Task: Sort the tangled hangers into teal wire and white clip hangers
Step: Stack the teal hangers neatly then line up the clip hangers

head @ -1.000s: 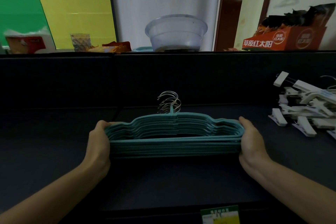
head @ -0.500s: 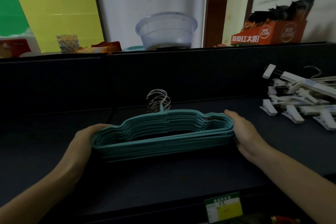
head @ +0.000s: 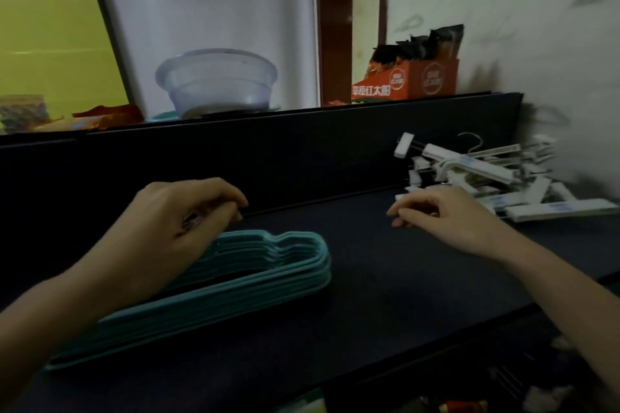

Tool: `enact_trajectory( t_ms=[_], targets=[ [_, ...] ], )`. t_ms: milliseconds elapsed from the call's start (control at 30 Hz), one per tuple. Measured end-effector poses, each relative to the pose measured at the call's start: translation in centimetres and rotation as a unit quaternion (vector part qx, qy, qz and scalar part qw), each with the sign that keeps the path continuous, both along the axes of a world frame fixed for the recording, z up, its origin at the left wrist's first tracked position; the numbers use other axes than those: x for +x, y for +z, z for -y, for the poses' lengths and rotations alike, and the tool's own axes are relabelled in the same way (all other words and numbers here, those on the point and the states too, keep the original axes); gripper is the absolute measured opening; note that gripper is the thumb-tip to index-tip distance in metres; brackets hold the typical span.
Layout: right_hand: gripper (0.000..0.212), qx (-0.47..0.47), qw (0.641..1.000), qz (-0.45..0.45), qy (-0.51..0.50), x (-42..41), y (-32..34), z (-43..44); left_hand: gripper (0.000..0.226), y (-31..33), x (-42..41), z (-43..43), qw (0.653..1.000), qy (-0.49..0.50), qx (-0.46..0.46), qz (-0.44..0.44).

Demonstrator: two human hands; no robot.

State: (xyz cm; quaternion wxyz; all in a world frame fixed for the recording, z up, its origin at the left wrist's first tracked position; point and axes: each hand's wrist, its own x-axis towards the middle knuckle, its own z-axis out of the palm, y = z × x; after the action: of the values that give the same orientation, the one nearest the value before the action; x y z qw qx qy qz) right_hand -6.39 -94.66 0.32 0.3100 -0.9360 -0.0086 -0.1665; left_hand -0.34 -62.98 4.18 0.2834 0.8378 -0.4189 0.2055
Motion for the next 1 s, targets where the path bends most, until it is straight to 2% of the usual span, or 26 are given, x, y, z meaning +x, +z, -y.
enact_trajectory(
  t_ms=[167, 267, 367, 467, 700, 833, 1000],
  targets=[
    [0.015, -0.043, 0.999, 0.019, -0.019, -0.8, 0.7, 9.1, 0.041, 0.3, -1.2, 8.7, 0.998, 0.005, 0.065, 0.016],
    [0.014, -0.071, 0.996, 0.025, -0.045, -0.7, 1.2, 14.5, 0.037, -0.3, -1.4, 14.1, 0.997, 0.009, 0.077, 0.019],
    [0.018, -0.096, 0.992, 0.03, -0.073, 0.2, 1.3, 19.3, 0.019, -1.1, -1.7, 19.3, 0.993, 0.03, 0.117, 0.004],
    [0.031, -0.131, 0.987, 0.014, -0.088, 2.3, 1.1, 22.7, 0.025, -1.8, -1.7, 23.8, 0.987, 0.059, 0.151, -0.01],
    [0.047, -0.246, 0.961, -0.09, -0.084, 6.3, 0.7, 24.4, 0.028, -3.1, 0.2, 29.8, 0.984, 0.088, 0.156, -0.024],
    [0.048, -0.267, 0.957, -0.068, -0.086, 7.5, 0.2, 24.3, 0.028, -3.7, 1.2, 31.3, 0.983, 0.102, 0.149, -0.038],
    [0.039, -0.236, 0.969, -0.031, -0.057, 7.6, 1.5, 25.2, 0.025, -3.7, 2.1, 32.1, 0.984, 0.108, 0.14, -0.034]
  ],
)
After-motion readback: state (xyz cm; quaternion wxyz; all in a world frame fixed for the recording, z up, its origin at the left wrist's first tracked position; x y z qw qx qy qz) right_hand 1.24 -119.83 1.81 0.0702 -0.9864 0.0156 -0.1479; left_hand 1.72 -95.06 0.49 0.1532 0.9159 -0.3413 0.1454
